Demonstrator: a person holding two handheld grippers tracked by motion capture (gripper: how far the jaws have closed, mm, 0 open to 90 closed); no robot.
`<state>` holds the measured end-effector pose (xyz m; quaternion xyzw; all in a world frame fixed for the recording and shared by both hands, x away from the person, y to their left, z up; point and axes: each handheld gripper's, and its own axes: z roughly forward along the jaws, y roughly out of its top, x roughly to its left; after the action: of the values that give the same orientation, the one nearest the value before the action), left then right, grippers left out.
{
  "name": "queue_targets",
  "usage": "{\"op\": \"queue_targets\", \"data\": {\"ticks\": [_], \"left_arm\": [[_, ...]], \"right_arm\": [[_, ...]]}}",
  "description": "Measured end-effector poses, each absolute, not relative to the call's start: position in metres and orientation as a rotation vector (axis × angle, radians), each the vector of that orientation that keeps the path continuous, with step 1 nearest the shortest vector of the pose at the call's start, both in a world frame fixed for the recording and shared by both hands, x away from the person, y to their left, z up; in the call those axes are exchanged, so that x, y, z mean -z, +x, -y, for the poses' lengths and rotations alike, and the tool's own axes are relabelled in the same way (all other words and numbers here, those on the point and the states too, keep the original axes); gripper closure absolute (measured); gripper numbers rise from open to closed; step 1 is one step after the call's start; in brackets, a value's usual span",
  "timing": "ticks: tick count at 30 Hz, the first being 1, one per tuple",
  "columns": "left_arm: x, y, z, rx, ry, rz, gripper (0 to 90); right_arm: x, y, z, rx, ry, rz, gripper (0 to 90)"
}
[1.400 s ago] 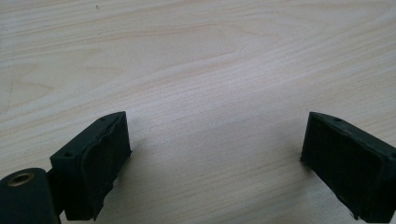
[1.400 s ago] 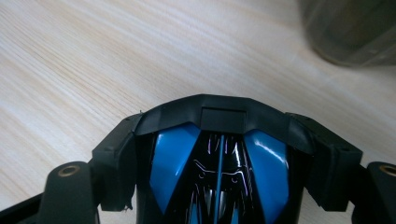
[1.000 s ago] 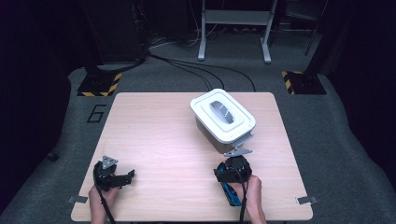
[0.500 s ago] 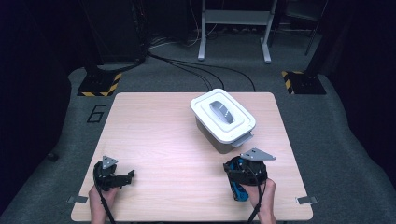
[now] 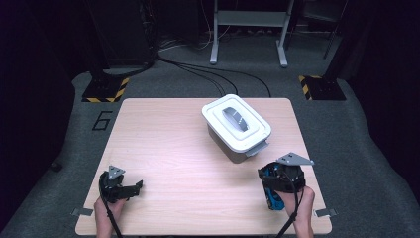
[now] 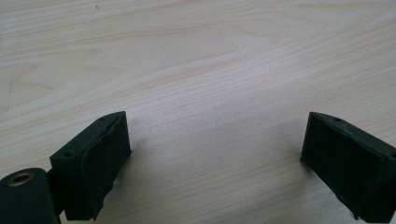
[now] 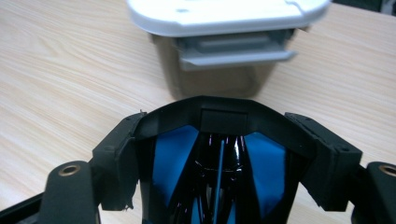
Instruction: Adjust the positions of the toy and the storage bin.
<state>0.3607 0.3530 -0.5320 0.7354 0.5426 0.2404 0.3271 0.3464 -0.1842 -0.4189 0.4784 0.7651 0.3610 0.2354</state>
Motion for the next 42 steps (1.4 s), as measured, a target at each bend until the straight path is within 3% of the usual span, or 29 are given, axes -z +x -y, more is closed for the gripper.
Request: {"op": "queue_targets", "data": {"ticks": [12, 24, 37, 42], "left_arm": [[0.532, 0.361, -0.353, -0.629, 1.927, -1.421, 7.7], [0.532, 0.361, -0.353, -0.63, 1.927, -1.421, 7.7], [0.532, 0.361, -0.353, -0.63, 1.927, -1.421, 7.7], [0.532, 0.361, -0.353, -0.631, 1.924, -1.42, 7.7]], "right_arm": [[0.444, 0.387, 0.204, -0.788, 1.389, -2.214, 24.1], [0.475, 0.425, 0.191, -0.666, 1.461, -2.36, 24.0], [0.5, 0.436, 0.189, -0.675, 1.512, -2.379, 23.5], [0.491, 0.429, 0.191, -0.739, 1.505, -2.325, 13.9]]}}
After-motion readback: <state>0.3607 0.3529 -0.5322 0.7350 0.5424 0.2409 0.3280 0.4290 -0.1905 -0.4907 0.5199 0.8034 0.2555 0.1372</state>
